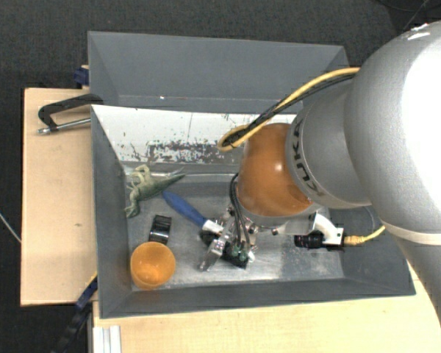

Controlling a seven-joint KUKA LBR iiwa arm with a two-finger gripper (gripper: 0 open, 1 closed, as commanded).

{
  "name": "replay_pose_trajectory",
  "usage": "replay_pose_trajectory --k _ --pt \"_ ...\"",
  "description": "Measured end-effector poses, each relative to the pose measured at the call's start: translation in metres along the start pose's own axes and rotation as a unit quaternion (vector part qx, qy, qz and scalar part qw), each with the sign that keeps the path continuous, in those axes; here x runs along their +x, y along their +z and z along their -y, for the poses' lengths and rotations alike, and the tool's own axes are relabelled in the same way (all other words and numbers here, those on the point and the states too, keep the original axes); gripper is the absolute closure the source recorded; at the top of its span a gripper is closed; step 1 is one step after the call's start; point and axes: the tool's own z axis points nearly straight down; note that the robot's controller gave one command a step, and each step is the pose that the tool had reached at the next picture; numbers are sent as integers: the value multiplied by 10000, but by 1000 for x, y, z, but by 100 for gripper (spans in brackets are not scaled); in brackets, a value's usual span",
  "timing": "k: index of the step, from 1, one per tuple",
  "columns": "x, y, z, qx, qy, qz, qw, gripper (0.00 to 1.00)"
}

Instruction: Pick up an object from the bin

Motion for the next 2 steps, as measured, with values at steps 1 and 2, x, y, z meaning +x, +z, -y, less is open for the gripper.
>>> replay_pose_trajectory --k 1,2 --pt "-1 -2 -1 3 -1 -11 10000 0" --pt "-3 -3 -3 -22 0 21 10000 100"
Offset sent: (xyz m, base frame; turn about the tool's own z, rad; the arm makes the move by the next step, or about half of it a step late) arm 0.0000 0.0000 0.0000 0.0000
